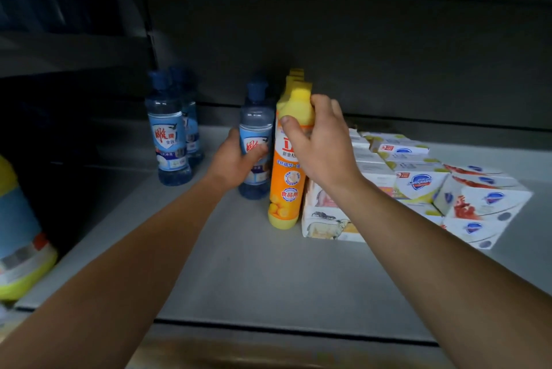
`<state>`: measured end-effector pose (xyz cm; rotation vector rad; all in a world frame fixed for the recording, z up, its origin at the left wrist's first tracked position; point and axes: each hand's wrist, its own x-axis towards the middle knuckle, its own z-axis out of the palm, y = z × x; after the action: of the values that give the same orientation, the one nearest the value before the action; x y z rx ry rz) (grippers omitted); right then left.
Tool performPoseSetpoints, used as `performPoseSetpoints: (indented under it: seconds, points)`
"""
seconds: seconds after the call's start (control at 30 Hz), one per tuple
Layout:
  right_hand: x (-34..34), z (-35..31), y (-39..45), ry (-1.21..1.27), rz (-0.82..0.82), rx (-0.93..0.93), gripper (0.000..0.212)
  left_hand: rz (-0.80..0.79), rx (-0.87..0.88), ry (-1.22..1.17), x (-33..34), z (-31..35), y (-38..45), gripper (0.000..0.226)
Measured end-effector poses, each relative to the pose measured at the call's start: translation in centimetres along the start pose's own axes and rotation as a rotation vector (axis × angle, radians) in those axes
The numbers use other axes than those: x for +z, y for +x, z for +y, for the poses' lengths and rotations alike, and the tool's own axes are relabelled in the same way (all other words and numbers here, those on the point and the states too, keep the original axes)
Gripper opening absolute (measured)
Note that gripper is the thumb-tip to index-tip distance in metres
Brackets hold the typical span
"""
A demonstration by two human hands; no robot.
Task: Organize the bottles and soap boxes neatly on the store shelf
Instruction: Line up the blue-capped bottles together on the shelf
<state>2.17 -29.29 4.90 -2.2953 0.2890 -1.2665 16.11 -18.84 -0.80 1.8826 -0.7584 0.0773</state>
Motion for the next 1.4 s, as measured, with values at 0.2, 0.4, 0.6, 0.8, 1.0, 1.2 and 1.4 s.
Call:
performPoseSetpoints:
  seconds: [0.2,0.4,0.6,0.8,1.0,1.2,1.4]
  points:
    - [-0.1,-1.0,-0.3,0.033,-0.026,0.013,0.039,-0.003,0.011,-0.030,-3.9,0.6,-6.9,0.039]
    - [-0.9,-1.7,-0.2,0.064,-0.076,0.075,0.042,-0.032,0.005,-0.211,-6.0,1.3,-13.2,0.040]
    - [-2.6,-3.2,-0.2,-0.019,-0.107,0.146,0.050,-0.133,-0.076,-0.004,-5.4,-1.3,-16.5,0.057]
    - [-2.5,-6.9,-4.0,0.239,-0.222,-0.033,0.043,-0.161,-0.092,0.061,-5.5,-1.0,-17.1,0.062]
    - [-0.8,-8.2,-5.2,0.475,-0.542,0.159,0.029,-0.199,-0.144,-0.085,-6.9,1.9,-19.9,0.061]
    - [0.3,-8.2,-3.9,0.699,-0.466,0.559,0.037,-0.061,-0.347,-0.570,-8.6,7.3,-22.9,0.029]
    - [2.1,-7.4,-5.0,0.612,-0.733,0.791,0.055,-0.191,-0.544,-0.798,-9.7,11.3,-24.7,0.044]
